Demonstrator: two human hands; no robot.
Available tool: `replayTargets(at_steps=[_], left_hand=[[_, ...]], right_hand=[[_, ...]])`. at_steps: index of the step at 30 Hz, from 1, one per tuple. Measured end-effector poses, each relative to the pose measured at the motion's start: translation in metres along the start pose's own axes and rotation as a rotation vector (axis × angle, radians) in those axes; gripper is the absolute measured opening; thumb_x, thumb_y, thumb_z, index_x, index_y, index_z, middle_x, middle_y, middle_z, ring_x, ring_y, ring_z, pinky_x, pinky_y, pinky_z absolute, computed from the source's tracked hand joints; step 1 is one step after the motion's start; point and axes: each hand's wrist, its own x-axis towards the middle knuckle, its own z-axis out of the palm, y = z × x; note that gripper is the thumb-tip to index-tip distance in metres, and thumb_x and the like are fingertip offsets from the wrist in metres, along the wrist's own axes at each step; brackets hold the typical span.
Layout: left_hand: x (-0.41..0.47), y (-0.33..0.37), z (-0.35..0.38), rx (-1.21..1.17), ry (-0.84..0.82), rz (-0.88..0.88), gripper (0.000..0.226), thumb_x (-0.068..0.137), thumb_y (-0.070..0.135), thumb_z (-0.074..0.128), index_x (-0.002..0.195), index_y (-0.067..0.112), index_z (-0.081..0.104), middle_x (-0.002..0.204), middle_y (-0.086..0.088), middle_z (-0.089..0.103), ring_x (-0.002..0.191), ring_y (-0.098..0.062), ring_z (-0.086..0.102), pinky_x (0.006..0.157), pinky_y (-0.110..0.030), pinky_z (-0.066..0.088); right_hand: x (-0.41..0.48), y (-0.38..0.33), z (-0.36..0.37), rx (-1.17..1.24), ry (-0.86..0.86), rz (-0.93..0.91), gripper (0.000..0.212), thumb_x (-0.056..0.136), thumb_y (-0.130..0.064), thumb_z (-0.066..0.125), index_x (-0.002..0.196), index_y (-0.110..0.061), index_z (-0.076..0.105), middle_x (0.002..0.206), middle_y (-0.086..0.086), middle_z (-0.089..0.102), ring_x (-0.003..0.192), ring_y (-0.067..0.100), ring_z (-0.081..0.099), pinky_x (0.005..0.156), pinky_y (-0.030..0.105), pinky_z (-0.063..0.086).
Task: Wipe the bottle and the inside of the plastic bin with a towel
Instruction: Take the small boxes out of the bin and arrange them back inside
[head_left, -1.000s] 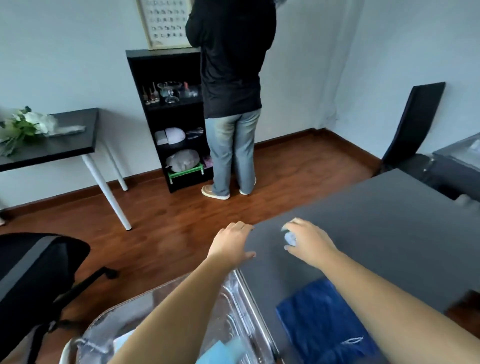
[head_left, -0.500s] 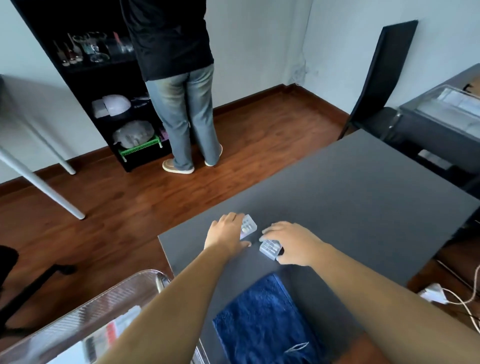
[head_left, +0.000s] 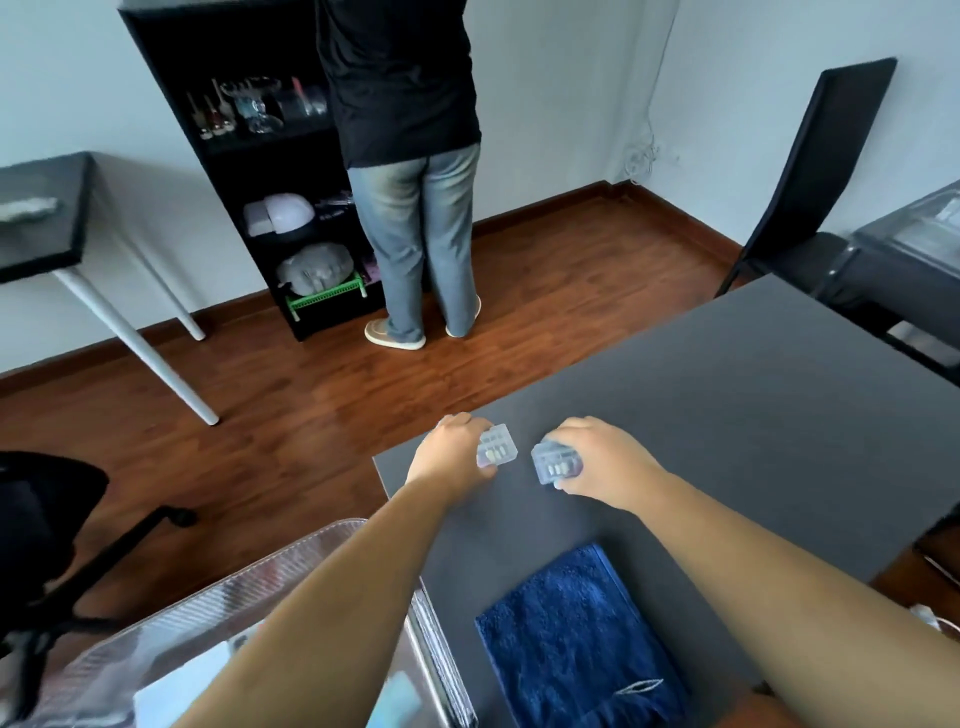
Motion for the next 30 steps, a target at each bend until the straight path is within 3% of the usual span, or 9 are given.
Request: replayTargets(at_steps=[8,15,20,30], left_hand=[[-0.090,-0.078,-0.068,0.009,0.167,-0.107,0.034,0.069,0.029,0.068,0.103,0.025,0.064,0.096,0.002,0.062,0.093,-0.018,0.054,0.073,-0.026,0.041],[-0.196,-0.161,-0.096,0.108,0.173,-0.251,0.047,0.074,0.029,0.070,0.119,0.021,0.060,0.113,-0.001,0.058,0.105,-0.022,0.055,0.086,-0.035,0.045],[-0.246,-0.197,-0.068,0.202,0.074,-0.308,0.054,0.078,0.033,0.068,0.128,0.023,0.052,0.121,0.001,0.056,0.113,-0.021,0.050,0.092,-0.032,0.036],[-0.249,-0.232,0.010,0.122,0.004,-0.381,0.051,0.077,0.023,0.071,0.126,0.020,0.055,0.129,-0.001,0.058,0.115,-0.022,0.053,0.099,-0.036,0.038]], right_hand=[[0.015,-0.131,0.023,0.057,0.020,-0.159,0.052,0.074,-0.036,0.073,0.120,-0.019,0.057,0.116,-0.005,0.058,0.107,0.018,0.056,0.085,0.031,0.046],[0.015,-0.237,0.073,-0.011,-0.089,-0.352,0.050,0.077,-0.038,0.071,0.121,-0.019,0.056,0.117,-0.003,0.055,0.105,0.020,0.057,0.083,0.035,0.049],[0.013,-0.267,0.121,-0.069,-0.172,-0.400,0.044,0.077,-0.027,0.068,0.119,-0.020,0.056,0.118,0.000,0.054,0.107,0.023,0.057,0.084,0.038,0.051],[0.025,-0.257,0.203,-0.150,-0.266,-0.344,0.043,0.078,-0.020,0.069,0.119,-0.019,0.056,0.119,0.000,0.055,0.111,0.021,0.055,0.083,0.037,0.052]])
